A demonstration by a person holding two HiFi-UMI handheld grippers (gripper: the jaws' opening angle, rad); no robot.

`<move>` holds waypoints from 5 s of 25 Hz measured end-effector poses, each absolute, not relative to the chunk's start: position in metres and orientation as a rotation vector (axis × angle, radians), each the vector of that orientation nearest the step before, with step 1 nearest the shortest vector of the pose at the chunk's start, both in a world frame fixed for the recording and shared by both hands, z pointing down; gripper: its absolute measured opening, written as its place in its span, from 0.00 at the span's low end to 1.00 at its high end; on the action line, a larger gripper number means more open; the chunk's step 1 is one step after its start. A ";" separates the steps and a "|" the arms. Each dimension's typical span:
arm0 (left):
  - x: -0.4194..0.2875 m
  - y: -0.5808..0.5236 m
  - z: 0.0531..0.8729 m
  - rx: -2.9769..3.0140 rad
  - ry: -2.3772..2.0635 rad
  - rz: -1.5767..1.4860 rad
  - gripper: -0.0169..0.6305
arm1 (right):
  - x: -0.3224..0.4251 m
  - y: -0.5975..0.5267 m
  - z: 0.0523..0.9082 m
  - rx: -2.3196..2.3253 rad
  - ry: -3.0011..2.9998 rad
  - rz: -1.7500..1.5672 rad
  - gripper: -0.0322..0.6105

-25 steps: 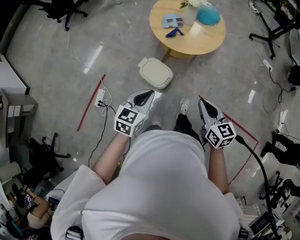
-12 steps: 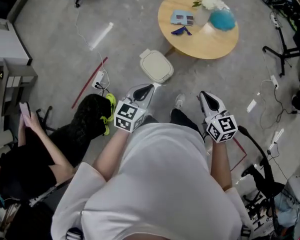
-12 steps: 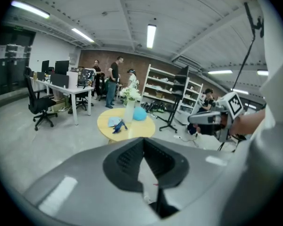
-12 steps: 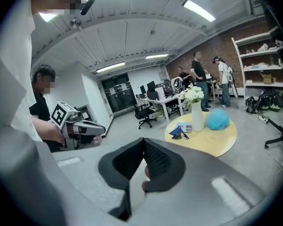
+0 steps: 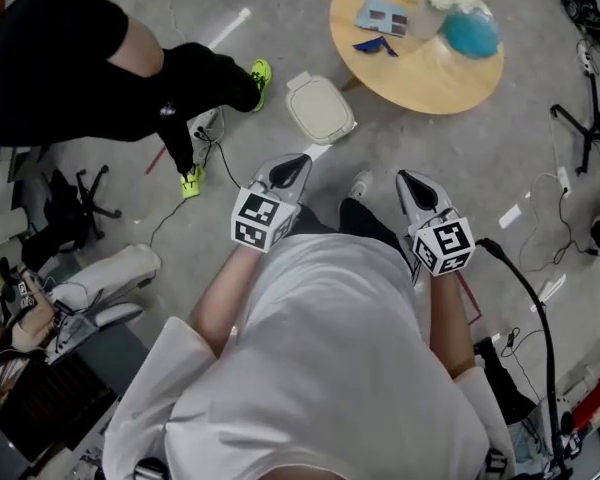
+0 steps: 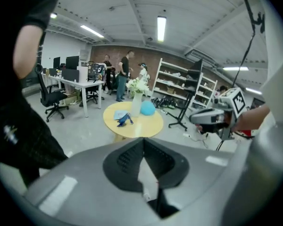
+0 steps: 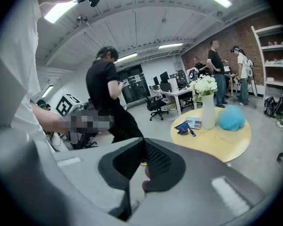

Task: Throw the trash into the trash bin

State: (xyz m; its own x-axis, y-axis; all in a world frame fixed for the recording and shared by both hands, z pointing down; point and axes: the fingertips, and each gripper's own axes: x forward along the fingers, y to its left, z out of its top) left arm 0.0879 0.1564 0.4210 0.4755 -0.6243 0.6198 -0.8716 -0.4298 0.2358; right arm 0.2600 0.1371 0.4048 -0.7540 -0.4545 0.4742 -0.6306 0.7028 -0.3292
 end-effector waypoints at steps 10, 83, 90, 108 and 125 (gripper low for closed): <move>0.090 0.148 0.445 2.140 -1.247 0.685 0.03 | 0.265 0.132 0.433 0.788 -2.545 0.739 0.05; 0.112 0.132 0.970 1.824 -0.968 1.099 0.03 | 0.245 0.131 0.750 0.991 -2.242 1.109 0.05; 0.112 0.128 1.008 1.782 -0.970 1.161 0.03 | 0.242 0.129 0.759 0.983 -2.242 1.125 0.05; 0.123 0.135 1.040 1.740 -1.056 1.322 0.03 | 0.250 0.134 0.784 0.989 -2.219 1.155 0.05; 0.119 0.127 1.029 1.773 -1.063 1.283 0.03 | 0.241 0.134 0.781 0.981 -2.233 1.141 0.05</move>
